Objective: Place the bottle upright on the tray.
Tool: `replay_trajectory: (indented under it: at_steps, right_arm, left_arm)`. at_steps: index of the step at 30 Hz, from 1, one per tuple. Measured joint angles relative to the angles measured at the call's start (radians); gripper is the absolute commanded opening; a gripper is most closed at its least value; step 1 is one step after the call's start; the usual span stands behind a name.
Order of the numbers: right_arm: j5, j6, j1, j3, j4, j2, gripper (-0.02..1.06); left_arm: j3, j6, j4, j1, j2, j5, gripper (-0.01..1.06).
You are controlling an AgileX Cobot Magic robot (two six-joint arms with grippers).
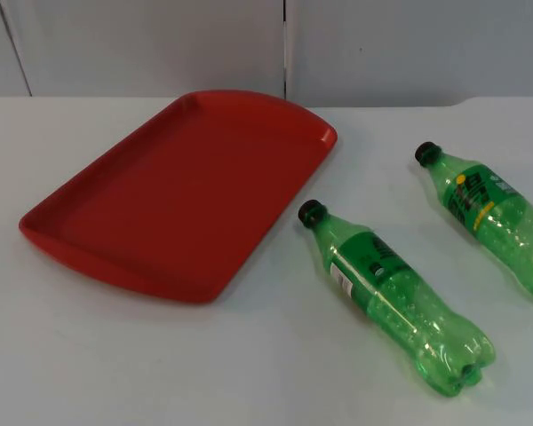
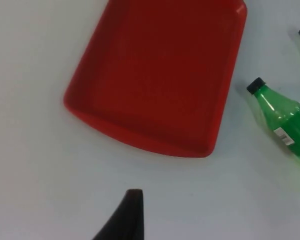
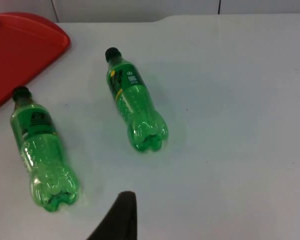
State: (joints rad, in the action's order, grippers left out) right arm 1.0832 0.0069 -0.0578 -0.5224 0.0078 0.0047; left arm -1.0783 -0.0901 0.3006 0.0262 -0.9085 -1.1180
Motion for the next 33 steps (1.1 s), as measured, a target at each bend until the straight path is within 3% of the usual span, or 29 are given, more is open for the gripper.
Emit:
replay_trajectory:
  at_steps: [7, 12, 22, 33]
  right_arm:
    - [0.000, 0.000, 0.000, 0.000, 0.000, 0.000, 1.04]
    - [0.000, 0.000, 0.000, 0.000, 0.000, 0.000, 1.04]
    - [0.000, 0.000, 0.000, 0.000, 0.000, 0.000, 1.04]
    - [0.000, 0.000, 0.000, 0.000, 0.000, 0.000, 1.04]
  left_arm:
    - [-0.007, -0.007, 0.023, 0.040, -0.072, 0.000, 1.05]
    - [-0.007, 0.023, 0.015, 0.143, -0.149, 0.002, 1.05]
    - [-0.007, 0.244, -0.165, 0.463, -0.371, 0.089, 1.05]
    - [-0.007, 0.470, -0.236, 0.661, -0.561, 0.198, 1.05]
